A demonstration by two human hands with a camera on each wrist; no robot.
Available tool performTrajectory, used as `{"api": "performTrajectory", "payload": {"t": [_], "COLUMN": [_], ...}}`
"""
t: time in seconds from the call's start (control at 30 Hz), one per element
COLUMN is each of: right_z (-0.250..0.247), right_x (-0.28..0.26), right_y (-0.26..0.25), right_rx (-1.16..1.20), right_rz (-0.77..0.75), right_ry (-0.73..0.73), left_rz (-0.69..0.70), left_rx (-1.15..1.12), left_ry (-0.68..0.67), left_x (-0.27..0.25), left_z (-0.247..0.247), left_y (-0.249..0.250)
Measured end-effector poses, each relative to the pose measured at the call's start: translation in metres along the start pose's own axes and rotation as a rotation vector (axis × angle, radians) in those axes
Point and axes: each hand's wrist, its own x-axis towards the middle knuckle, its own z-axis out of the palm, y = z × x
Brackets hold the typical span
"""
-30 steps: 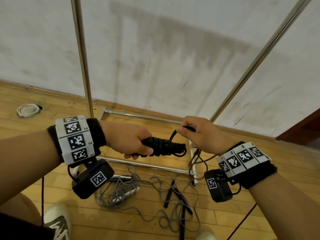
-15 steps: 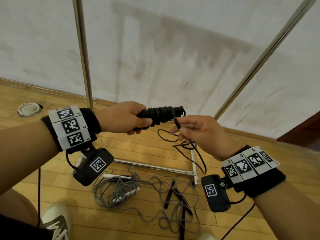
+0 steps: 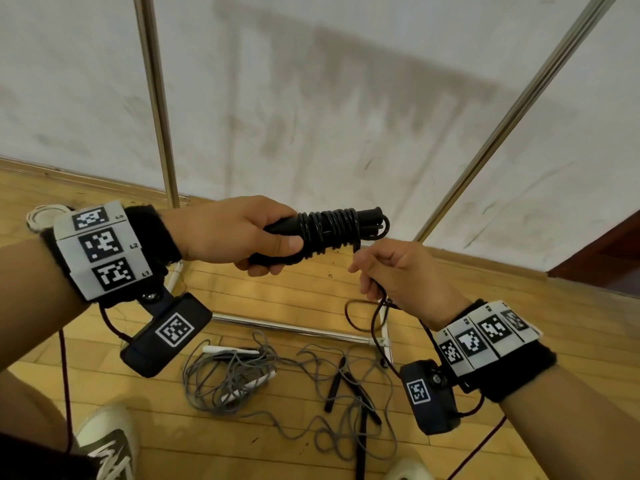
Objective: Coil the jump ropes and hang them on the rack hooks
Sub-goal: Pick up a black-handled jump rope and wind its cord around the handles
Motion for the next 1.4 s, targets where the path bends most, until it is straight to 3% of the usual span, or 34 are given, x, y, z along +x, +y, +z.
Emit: {"api": "performTrajectory", "payload": {"t": [0.13, 0.27, 0.47, 0.57, 0.67, 0.8, 1.1, 1.23, 1.4], "right_z": [-0.003, -0.007, -0.002, -0.003, -0.004, 0.001, 0.003, 0.015, 0.017], "right_x": [-0.004, -0.007, -0.001, 0.002, 0.007, 0.01, 0.012, 0.014, 0.014], "right_y": [0.003, 0.009, 0.015, 0.019, 0.019, 0.012, -0.003, -0.007, -0.01], "right_rx": [-0.153, -0.292, -0.677, -0.859, -0.949, -0.746, -0.348, -0.01, 0.114], "right_rz": [-0.06, 0.021, -0.193, -0.12, -0.102, -0.069, 0.077, 0.072, 0.003], "right_ry": [-0.168, -0.228, -0.336, -0.32, -0.215, -0.14, -0.192, 0.027, 0.172], "left_rz": [0.015, -0.013, -0.077, -0.104, -0.136, -0.161, -0.187, -0.125, -0.076], "left_rx": [-0.007, 0.021, 0.131, 0.208, 0.274, 0.397, 0.719, 0.584, 0.34], "left_ry": [-0.09, -0.208, -0.31, -0.33, -0.317, -0.224, 0.002, 0.159, 0.278], "left_x": [-0.005, -0.007, -0.007, -0.005, -0.001, 0.008, 0.013, 0.016, 0.013], "left_z": [0.001, 0.005, 0.013, 0.016, 0.022, 0.024, 0.013, 0.015, 0.014], "left_y": [0.0, -0.003, -0.011, -0.015, -0.018, -0.02, -0.026, -0.024, -0.02]}}
